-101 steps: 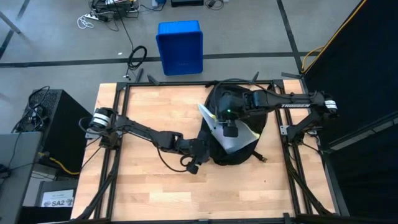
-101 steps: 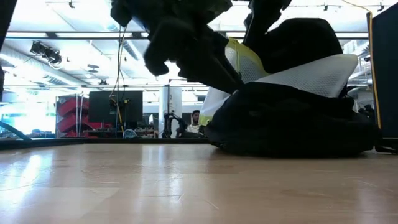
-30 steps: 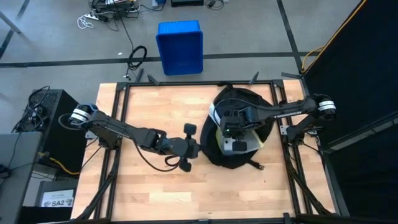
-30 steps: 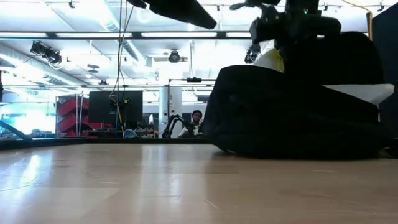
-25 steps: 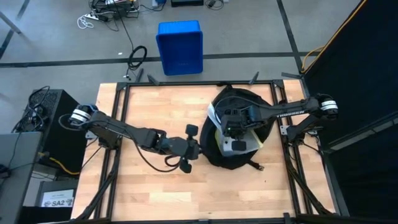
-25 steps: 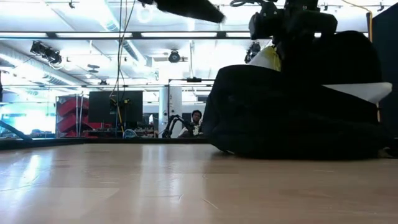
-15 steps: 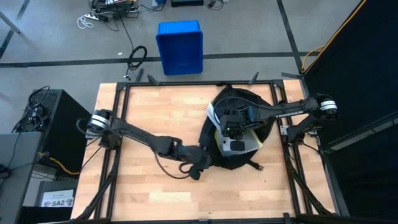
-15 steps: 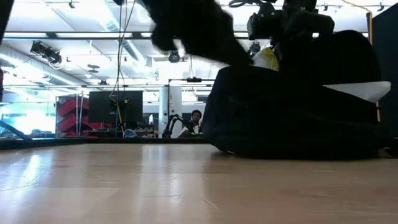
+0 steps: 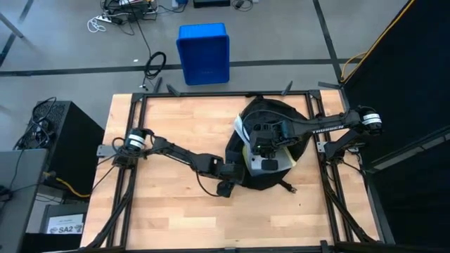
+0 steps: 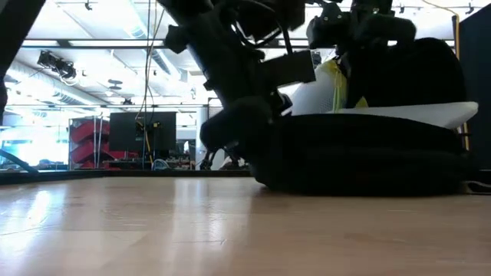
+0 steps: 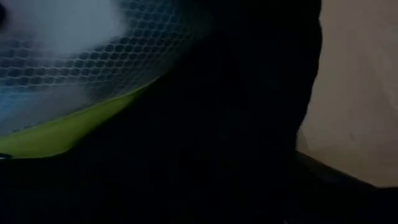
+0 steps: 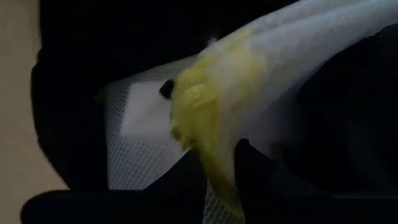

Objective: Unpack backpack
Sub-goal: Put the white zip bag into the black backpack

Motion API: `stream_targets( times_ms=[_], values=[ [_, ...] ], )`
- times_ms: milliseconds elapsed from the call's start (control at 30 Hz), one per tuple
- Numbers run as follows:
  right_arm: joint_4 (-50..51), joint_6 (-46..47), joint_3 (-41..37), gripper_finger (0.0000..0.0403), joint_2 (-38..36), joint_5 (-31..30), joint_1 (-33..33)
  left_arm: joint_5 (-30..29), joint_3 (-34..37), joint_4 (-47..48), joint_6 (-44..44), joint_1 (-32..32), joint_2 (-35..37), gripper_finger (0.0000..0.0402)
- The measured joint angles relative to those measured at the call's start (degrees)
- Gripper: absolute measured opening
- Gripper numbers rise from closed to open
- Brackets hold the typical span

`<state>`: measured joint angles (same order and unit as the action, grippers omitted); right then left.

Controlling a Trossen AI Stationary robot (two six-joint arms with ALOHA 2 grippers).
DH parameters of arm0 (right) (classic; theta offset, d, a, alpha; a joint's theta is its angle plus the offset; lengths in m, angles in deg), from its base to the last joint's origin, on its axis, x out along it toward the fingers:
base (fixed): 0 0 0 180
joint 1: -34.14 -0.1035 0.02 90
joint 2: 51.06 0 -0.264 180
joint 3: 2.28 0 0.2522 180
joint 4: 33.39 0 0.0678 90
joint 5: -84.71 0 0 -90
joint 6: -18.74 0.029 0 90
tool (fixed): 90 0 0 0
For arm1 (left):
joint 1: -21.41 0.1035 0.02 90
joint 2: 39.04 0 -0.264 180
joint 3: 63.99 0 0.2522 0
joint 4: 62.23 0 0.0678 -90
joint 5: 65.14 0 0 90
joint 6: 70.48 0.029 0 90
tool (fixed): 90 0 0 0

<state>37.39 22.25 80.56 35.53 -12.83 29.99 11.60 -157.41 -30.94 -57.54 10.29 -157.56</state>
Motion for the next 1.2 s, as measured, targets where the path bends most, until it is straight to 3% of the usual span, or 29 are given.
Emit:
stream_targets(
  times_ms=[133, 200, 467, 667, 767, 1000, 1200],
  values=[
    [0.63, 1.06, 0.0, 0.0052, 0.04, 1.35, -1.02, -0.38, 0.07, -1.14, 0.53, 0.04, 0.13, 0.0043],
    [-0.23, 1.06, 0.0, 0.0052, 0.34, 2.27, -1.36, -2.17, -0.03, -1.75, 0.54, 0.02, 0.32, 0.0019],
    [0.08, 1.62, -1.03, 0.0031, 0.43, 2.61, -2.05, -15.41, -5.87, 4.56, 4.14, -2.6, 3.89, 0.0003],
    [4.68, 2.94, -0.93, 0.0003, -0.99, 0.86, -2.14, -16.3, -7.45, 7.53, 3.64, -3.19, 8.54, 0.0002],
    [5.43, 3.08, 0.02, 0.0004, -2.72, 1.37, -2.85, -13.16, -7.45, 8.03, 1.86, -3.17, 8.5, 0.0001],
    [5.72, 1.46, 5.42, 0.0064, -8.93, 0.99, -5.75, -11.41, -7.42, 9.03, 1.35, -3.61, 7.47, 0.0],
    [5.52, -4.11, 6.91, 0.0154, -11.28, -10.38, -7.8, -11.25, -7.43, 9.13, 0.56, -3.58, 7.47, 0.0]
  ],
)
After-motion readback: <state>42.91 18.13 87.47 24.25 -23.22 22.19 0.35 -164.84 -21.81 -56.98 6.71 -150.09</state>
